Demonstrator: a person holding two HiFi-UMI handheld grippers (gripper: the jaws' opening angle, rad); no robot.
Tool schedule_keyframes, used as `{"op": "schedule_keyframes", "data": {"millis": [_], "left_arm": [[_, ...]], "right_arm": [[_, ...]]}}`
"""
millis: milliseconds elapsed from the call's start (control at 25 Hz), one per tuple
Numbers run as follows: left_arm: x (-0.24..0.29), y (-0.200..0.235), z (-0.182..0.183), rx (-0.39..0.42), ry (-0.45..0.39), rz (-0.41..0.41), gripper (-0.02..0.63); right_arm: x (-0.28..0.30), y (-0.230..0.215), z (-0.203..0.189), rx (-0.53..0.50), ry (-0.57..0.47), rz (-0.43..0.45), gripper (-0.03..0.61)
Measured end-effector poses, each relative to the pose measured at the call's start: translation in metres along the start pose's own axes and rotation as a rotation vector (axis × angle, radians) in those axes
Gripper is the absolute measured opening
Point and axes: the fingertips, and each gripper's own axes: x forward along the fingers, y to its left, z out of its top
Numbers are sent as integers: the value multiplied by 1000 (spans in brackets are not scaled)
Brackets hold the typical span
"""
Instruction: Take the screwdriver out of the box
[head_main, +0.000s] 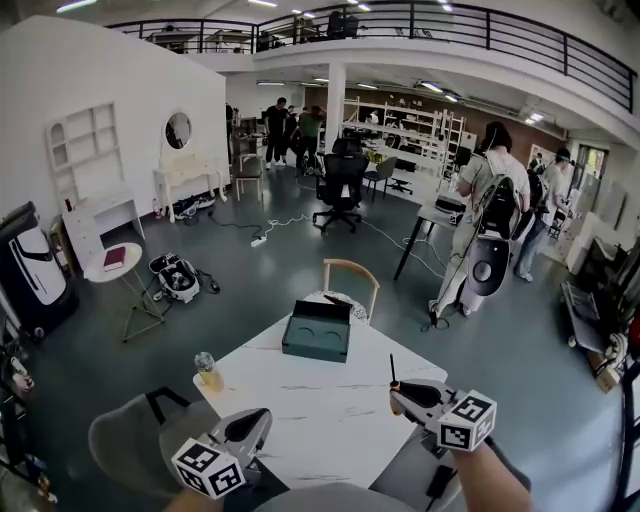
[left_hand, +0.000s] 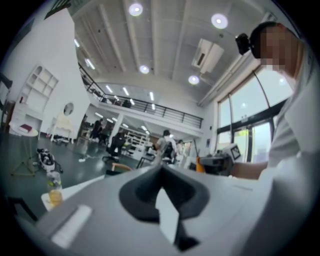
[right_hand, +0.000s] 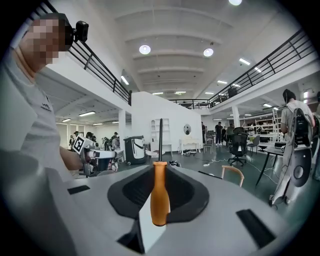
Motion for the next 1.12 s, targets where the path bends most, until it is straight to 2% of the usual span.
{"op": "schedule_keyframes", "data": {"millis": [200, 1120], "left_arm": [[-9, 7, 0, -11, 10, 17, 3], [-8, 10, 3, -9, 0, 17, 3]], "right_arm": [[-1, 1, 10, 3, -9, -2, 67], [0, -4, 0, 13, 5, -9, 67]]}}
